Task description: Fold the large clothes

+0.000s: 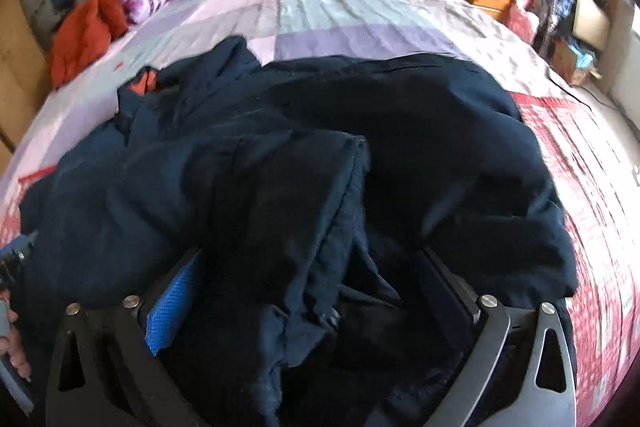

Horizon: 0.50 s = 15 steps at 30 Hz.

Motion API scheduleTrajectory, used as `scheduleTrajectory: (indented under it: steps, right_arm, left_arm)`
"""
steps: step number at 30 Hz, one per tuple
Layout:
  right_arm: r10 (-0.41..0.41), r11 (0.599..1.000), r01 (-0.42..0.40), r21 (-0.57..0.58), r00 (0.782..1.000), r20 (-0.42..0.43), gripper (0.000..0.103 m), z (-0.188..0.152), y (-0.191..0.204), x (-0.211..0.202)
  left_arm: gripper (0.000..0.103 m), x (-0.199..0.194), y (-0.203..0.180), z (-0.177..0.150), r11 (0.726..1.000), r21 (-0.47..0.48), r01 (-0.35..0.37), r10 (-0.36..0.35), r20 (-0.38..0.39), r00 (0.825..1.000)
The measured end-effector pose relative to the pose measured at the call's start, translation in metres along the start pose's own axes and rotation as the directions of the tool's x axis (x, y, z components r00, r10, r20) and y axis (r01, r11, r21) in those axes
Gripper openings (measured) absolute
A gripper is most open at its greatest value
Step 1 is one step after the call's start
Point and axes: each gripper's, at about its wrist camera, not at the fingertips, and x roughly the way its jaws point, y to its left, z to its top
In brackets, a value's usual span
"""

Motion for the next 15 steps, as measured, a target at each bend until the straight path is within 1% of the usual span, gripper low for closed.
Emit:
scheduleTrajectory:
  steps: [1, 2, 3, 4, 5, 7, 9, 10, 11, 12, 13, 14, 15]
  right_arm:
    - [0.03, 0.999, -0.029, -0.027, 0.999, 0.015, 0.084, 0.006, 0.004, 0.001]
    - [0.047, 0.997, -0.044, -0.062, 0.998, 0.043, 0.057, 0.015, 0.008, -0.002]
    - [0.036, 0.996, -0.03, -0.086, 0.997, 0.066, 0.05, 0.024, 0.013, -0.002]
    - [0.04, 0.994, -0.03, -0.107, 0.995, 0.09, 0.039, 0.035, 0.017, -0.003]
    - [0.044, 0.992, -0.032, -0.121, 0.994, 0.102, 0.035, 0.042, 0.018, -0.005]
    - [0.046, 0.986, -0.027, -0.165, 0.993, 0.11, 0.034, 0.059, 0.022, 0.001]
    - [0.045, 0.982, -0.022, -0.189, 0.992, 0.118, 0.034, 0.064, 0.022, 0.005]
    - [0.043, 0.98, -0.022, -0.199, 0.994, 0.105, 0.034, 0.066, 0.021, 0.013]
    - [0.045, 0.978, -0.03, -0.204, 0.997, 0.066, 0.038, 0.062, 0.018, 0.018]
    - [0.058, 0.982, -0.052, -0.18, 0.998, 0.029, 0.04, 0.06, 0.011, 0.022]
    - [0.073, 0.987, -0.068, -0.147, 0.997, 0.029, 0.049, 0.059, 0.004, 0.019]
    - [0.056, 0.991, -0.05, -0.128, 0.998, 0.042, 0.059, 0.053, 0.001, 0.008]
    - [-0.005, 0.993, 0.016, -0.118, 0.996, 0.094, 0.062, 0.048, -0.004, -0.007]
  left_arm:
    - [0.1, -0.001, 0.0, 0.001, 1.0, -0.007, -0.004, 0.004, 0.005, 1.0]
    - [0.1, -0.003, -0.001, 0.003, 1.0, -0.007, -0.01, 0.01, 0.012, 1.0]
    - [0.1, -0.004, -0.003, 0.004, 1.0, -0.002, -0.013, 0.013, 0.018, 1.0]
    - [0.1, -0.005, -0.005, 0.006, 1.0, 0.009, -0.015, 0.015, 0.027, 1.0]
    - [0.1, -0.006, -0.008, 0.008, 1.0, 0.023, -0.021, 0.02, 0.034, 0.999]
    - [0.1, -0.003, -0.008, 0.01, 0.999, 0.029, -0.027, 0.026, 0.035, 0.999]
    - [0.1, -0.001, -0.008, 0.013, 1.0, 0.009, -0.024, 0.024, 0.033, 0.999]
    - [0.1, -0.002, -0.008, 0.014, 1.0, 0.001, -0.019, 0.019, 0.035, 0.999]
    - [0.1, -0.004, -0.008, 0.014, 1.0, -0.002, -0.016, 0.016, 0.038, 0.999]
    - [0.1, -0.008, -0.01, 0.014, 1.0, 0.001, -0.014, 0.014, 0.046, 0.999]
    - [0.1, -0.013, -0.012, 0.015, 1.0, 0.011, -0.007, 0.007, 0.059, 0.998]
    - [0.1, -0.018, -0.015, 0.017, 1.0, 0.028, 0.0, -0.003, 0.073, 0.997]
    - [0.1, -0.023, -0.019, 0.019, 0.999, 0.052, 0.007, -0.012, 0.089, 0.996]
